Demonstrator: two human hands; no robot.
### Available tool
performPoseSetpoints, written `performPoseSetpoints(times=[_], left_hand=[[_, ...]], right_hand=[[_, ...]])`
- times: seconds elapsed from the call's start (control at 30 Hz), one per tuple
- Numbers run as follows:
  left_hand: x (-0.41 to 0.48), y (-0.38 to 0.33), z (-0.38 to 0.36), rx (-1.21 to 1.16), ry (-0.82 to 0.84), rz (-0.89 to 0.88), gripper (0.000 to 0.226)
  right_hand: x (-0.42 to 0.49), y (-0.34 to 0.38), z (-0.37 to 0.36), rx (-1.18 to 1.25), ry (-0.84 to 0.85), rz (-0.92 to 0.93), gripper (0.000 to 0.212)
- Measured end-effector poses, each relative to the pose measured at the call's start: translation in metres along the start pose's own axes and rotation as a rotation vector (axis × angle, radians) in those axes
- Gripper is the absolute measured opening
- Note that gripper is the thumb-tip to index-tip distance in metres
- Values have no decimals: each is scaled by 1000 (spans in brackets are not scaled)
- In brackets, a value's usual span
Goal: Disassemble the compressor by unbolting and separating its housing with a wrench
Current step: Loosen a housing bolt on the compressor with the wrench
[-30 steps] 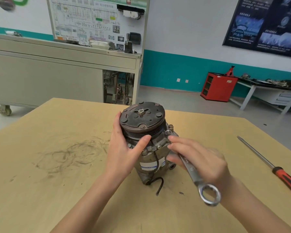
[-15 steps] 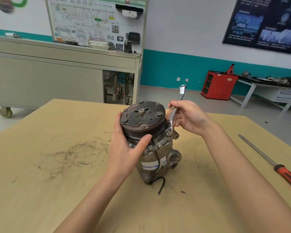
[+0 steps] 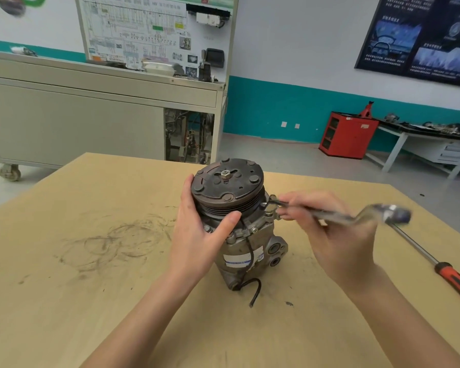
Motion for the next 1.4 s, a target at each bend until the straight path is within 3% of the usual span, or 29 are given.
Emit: performPoseSetpoints(times=[0.17, 0.37, 0.43, 0.53, 0.6, 0.7, 0.83, 0.9, 0.97, 1.07, 1.2, 1.23, 1.3, 1.4], left_hand=[[0, -1, 0, -5, -2, -8, 104], [0, 0, 0, -1, 4, -10, 102], [0, 1, 0, 0, 6, -6, 102], [1, 2, 0, -12, 9, 6, 103], [1, 3, 1, -9, 8, 12, 103], [0, 4, 0, 2, 11, 10, 104], [0, 3, 0, -5, 12, 14, 105], [-1, 3, 0, 0, 9, 15, 105], [-1, 4, -1, 0, 11, 17, 106], [0, 4, -1, 4, 11, 14, 105], [1, 5, -1, -15, 4, 7, 104], [1, 5, 0, -19, 4, 3, 103], [1, 5, 0, -15, 6, -4, 103], [1, 4, -1, 4, 4, -15, 102]], right_hand=[[-17, 23, -9, -353, 88, 312, 36], [-36, 28, -14, -437, 65, 340, 18], [-37, 16, -11, -180, -12, 153, 16], [-33, -30, -5, 468, -219, -388, 18], [-28, -68, -6, 753, -245, -706, 23], [-16, -106, -19, 924, -68, -971, 26], [-2, -121, -36, 945, 107, -1039, 27], [5, -120, -36, 915, 75, -1020, 31], [13, -117, -19, 859, -101, -952, 35], [28, -94, 19, 721, -236, -716, 32], [16, -53, 12, 160, 128, -610, 10], [7, -46, 1, 17, 260, -598, 11], [-10, -40, -16, -229, 468, -549, 37], [-11, -35, -20, -388, 438, -450, 36]])
Point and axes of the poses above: each hand's wrist, its own x-axis towards the middle knuckle, its own z-axis out of the back of the hand, y = z × x, the point moved 6 cm from there along x, towards the middle knuckle, and after that the axes turned 5 degrees about z, right-handed, at the moved point
